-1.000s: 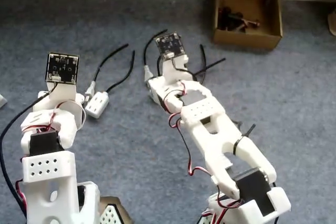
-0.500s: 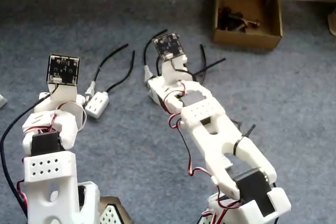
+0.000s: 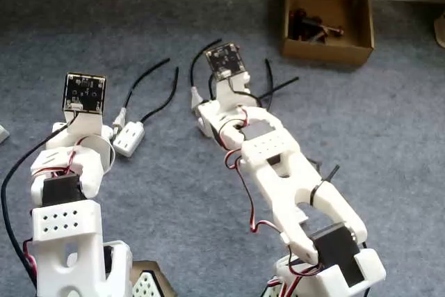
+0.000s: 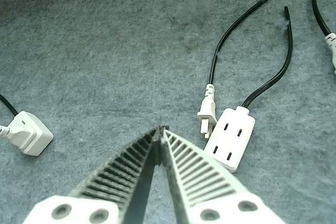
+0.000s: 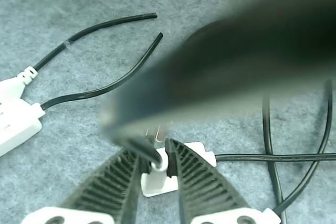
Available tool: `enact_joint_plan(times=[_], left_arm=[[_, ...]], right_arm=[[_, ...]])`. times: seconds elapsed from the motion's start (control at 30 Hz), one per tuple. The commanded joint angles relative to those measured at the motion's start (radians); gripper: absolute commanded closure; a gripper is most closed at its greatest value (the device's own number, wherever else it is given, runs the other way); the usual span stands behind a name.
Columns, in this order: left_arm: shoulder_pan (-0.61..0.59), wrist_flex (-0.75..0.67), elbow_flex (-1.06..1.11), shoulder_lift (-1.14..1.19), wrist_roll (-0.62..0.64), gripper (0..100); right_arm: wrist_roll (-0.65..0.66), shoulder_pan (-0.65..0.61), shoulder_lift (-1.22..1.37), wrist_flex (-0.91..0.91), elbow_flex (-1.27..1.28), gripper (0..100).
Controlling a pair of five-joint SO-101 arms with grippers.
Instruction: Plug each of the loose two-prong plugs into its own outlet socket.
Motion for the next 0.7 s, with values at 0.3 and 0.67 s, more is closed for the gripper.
enact_joint_plan(times=[0.3,0.67], left_arm=[[-0.007,-0.020,-0.012,-0.013,0.012,100],[-0.007,-0.020,-0.012,-0.015,0.012,100]], right_arm=[[0.006,0.013,-0.059,-0.025,-0.016,99.2],[-0.035,0.012,-0.033,0.005,-0.016,99.2]])
